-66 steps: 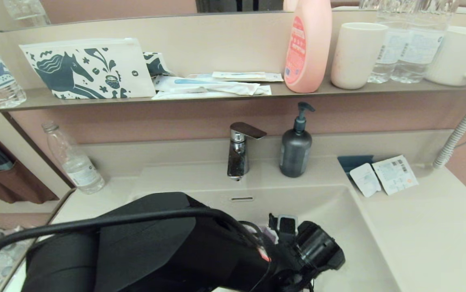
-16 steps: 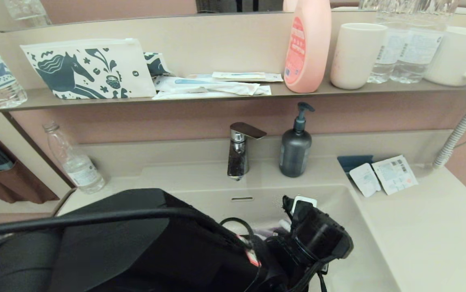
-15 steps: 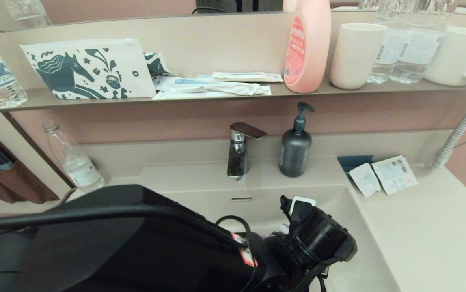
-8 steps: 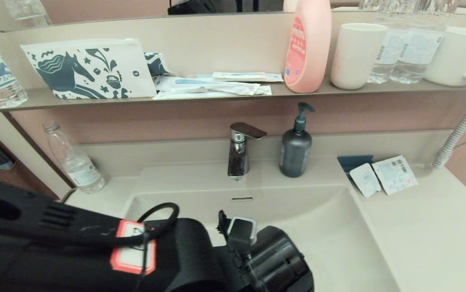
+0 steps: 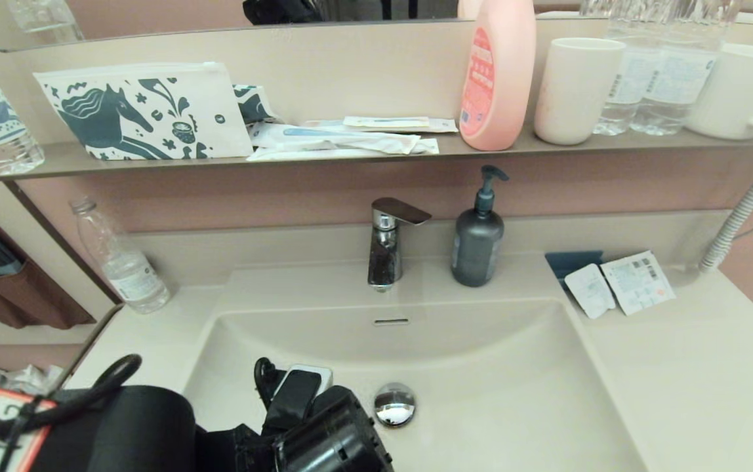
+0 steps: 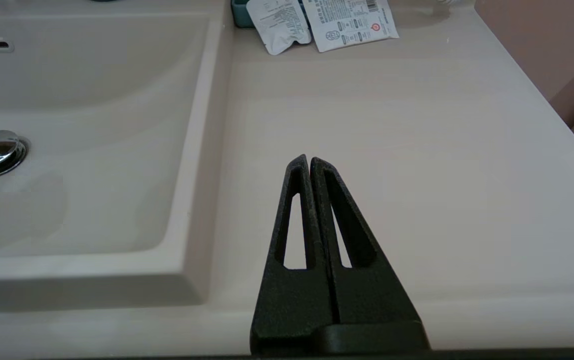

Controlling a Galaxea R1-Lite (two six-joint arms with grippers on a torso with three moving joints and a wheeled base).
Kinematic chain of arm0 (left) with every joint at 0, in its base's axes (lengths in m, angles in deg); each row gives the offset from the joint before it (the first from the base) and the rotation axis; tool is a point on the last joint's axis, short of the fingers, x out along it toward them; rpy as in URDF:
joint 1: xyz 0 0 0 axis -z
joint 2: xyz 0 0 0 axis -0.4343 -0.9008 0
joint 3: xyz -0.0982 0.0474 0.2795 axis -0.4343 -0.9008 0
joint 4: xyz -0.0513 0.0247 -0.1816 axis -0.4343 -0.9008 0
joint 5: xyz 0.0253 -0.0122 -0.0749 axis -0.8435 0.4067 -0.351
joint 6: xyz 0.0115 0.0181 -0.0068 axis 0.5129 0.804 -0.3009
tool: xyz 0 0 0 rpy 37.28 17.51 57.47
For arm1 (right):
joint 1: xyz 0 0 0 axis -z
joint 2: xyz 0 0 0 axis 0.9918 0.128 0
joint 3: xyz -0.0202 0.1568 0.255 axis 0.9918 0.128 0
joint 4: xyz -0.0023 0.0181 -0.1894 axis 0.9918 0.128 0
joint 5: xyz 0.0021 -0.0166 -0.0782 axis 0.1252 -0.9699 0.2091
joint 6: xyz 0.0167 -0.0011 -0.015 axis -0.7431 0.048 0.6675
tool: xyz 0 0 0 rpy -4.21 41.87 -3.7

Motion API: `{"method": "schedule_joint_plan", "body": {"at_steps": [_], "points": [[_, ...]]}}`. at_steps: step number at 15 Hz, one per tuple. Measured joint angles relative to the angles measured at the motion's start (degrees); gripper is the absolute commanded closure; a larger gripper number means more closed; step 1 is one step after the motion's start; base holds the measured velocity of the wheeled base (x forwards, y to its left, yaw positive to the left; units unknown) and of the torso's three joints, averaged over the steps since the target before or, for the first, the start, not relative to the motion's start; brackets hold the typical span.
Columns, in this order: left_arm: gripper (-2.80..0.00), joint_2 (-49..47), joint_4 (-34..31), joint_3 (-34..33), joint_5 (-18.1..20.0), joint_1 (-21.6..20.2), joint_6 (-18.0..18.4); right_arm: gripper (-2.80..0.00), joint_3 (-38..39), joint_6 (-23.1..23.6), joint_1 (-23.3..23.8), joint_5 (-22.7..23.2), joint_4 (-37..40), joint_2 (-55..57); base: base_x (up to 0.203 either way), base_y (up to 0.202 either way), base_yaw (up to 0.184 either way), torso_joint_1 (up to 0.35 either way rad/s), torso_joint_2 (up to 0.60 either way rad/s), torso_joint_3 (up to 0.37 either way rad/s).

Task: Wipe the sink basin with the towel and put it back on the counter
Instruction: Wipe the sink

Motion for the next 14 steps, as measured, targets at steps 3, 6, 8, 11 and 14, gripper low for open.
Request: {"method": "schedule_joint_plan", "body": {"at_steps": [3,6,8,11,14], "points": [[0.0,-2.4,13.8,-10.1,0.3,-4.1,3.6,0.0,0.0,0.0,0.0,0.0,0.0,0.0,0.0,0.0,0.0,0.0,0.0,0.0],[0.0,-5.1,30.1,-14.7,0.8,-13.4,12.6,0.0,0.0,0.0,0.0,0.0,0.0,0.0,0.0,0.0,0.0,0.0,0.0,0.0],[0.0,-6.8,42.1,-15.7,0.6,-17.8,16.6,0.0,0.0,0.0,0.0,0.0,0.0,0.0,0.0,0.0,0.0,0.0,0.0,0.0],[0.0,-8.7,56.2,-16.7,-1.9,-21.2,18.8,0.0,0.0,0.0,0.0,0.0,0.0,0.0,0.0,0.0,0.0,0.0,0.0,0.0],[0.0,-10.3,64.3,-17.3,-5.3,-23.0,19.8,0.0,0.0,0.0,0.0,0.0,0.0,0.0,0.0,0.0,0.0,0.0,0.0,0.0]]}}
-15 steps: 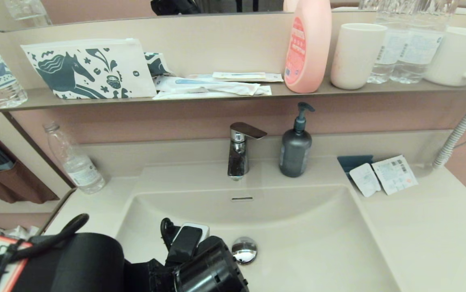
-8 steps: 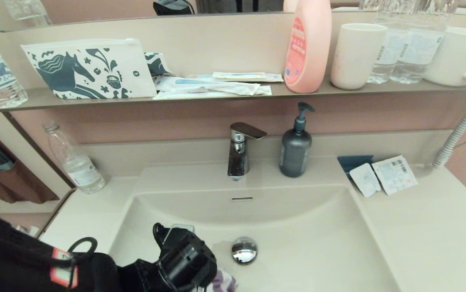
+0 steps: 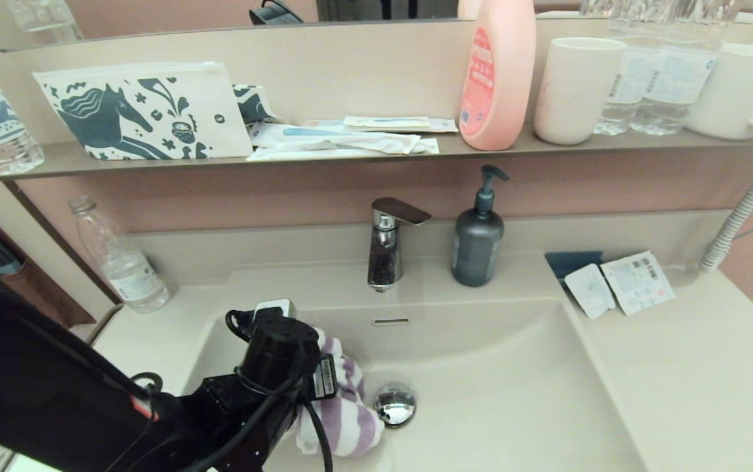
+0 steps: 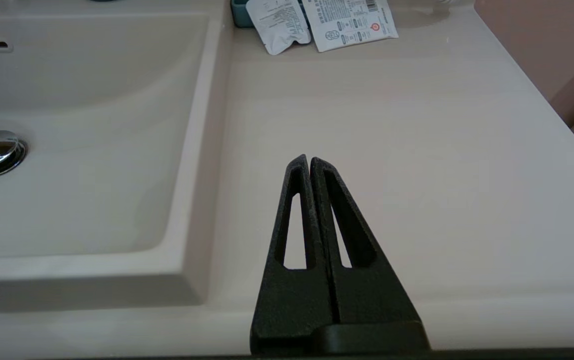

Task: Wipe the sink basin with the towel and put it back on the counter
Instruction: Wipe the sink

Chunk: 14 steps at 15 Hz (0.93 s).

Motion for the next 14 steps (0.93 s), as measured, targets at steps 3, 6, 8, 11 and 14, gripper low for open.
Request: {"method": "schedule_joint_plan", "body": {"at_steps": [3,6,8,11,14], "points": [[0.0,-3.1,11.3,-2.2,-2.5,-0.1,0.7,0.0,0.0,0.0,0.0,0.0,0.0,0.0,0.0,0.0,0.0,0.0,0.0,0.0],[0.0,-9.1,23.5,-3.3,-5.8,0.7,2.5,0.0,0.0,0.0,0.0,0.0,0.0,0.0,0.0,0.0,0.0,0.0,0.0,0.0],[0.0,-13.8,30.0,-2.5,-8.8,2.7,4.6,0.0,0.0,0.0,0.0,0.0,0.0,0.0,0.0,0.0,0.0,0.0,0.0,0.0],[0.0,-17.0,32.2,0.5,-10.3,6.4,5.8,0.0,0.0,0.0,0.0,0.0,0.0,0.0,0.0,0.0,0.0,0.0,0.0,0.0],[0.0,-17.9,29.5,3.1,-12.5,10.5,5.6,0.0,0.0,0.0,0.0,0.0,0.0,0.0,0.0,0.0,0.0,0.0,0.0,0.0]]}}
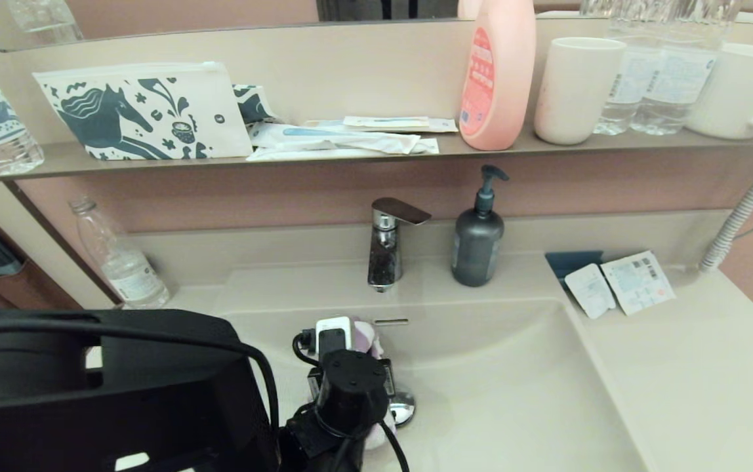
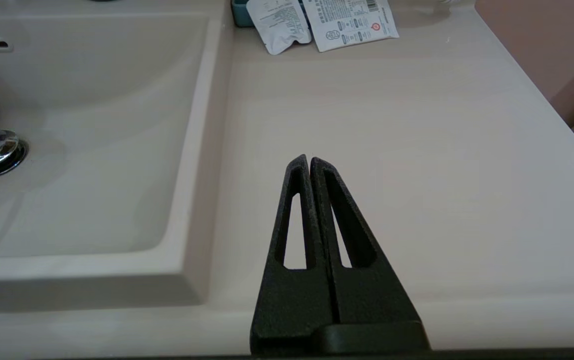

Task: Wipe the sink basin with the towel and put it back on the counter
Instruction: Wipe the sink

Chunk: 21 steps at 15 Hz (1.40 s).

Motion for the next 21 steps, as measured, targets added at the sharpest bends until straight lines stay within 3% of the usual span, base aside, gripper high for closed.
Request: {"method": "schedule_joint_plan", "body": {"at_steps": [3,9,21], "points": [[0.0,-0.5,-3.1,3.8,-0.8,4.2,-0.2,0.0,0.0,0.0,0.0,0.0,0.0,0.0,0.0,0.0,0.0,0.0,0.0,0.0],[0.0,-2.3,-16.8,18.6,-0.6,6.7,0.0,0.0,0.0,0.0,0.0,0.0,0.0,0.0,0.0,0.0,0.0,0.0,0.0,0.0],[0.0,-9.9,-19.4,26.8,-0.4,8.6,0.3,0.0,0.0,0.0,0.0,0.0,0.0,0.0,0.0,0.0,0.0,0.0,0.0,0.0]]}}
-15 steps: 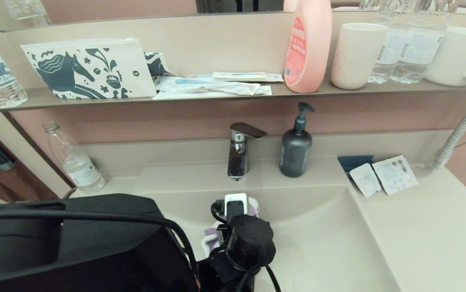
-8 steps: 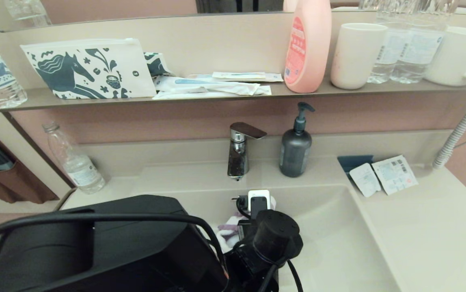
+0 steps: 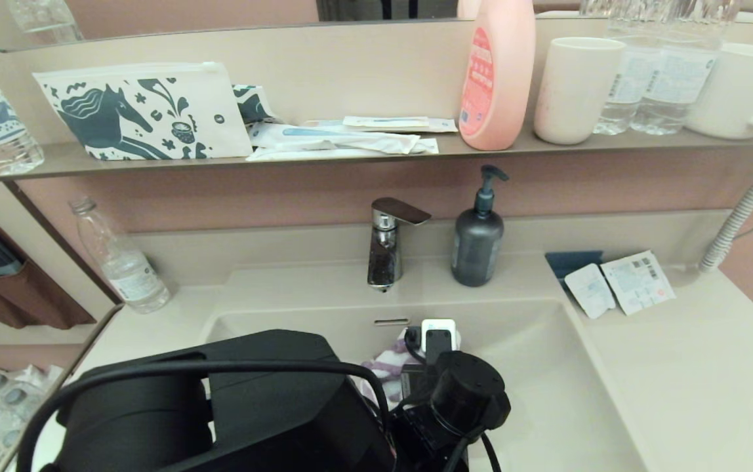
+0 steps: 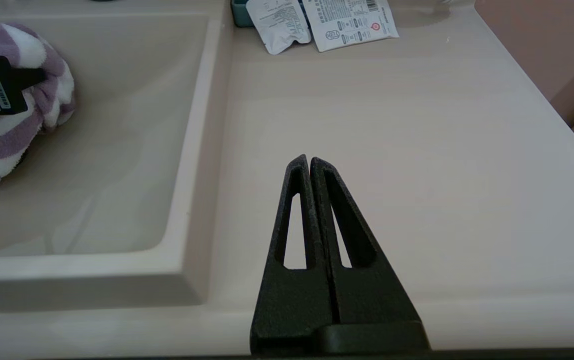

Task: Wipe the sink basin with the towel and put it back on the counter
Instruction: Wipe the sink

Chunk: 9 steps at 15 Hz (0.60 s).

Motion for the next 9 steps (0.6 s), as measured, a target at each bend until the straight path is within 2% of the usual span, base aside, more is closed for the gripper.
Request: {"method": "schedule_joint_plan", "body": {"at_steps": [4,9], "points": [[0.0,0.7,0.4,-2.9,1.4,-4.0,0.0,0.0,0.0,0.0,0.0,0.0,0.0,0.0,0.0,0.0,0.0,0.0,0.0,0.0],[0.0,6.6,3.6,-15.4,3.3,-7.7,-0.9,0.0,0.0,0.0,0.0,0.0,0.0,0.0,0.0,0.0,0.0,0.0,0.0,0.0]]}}
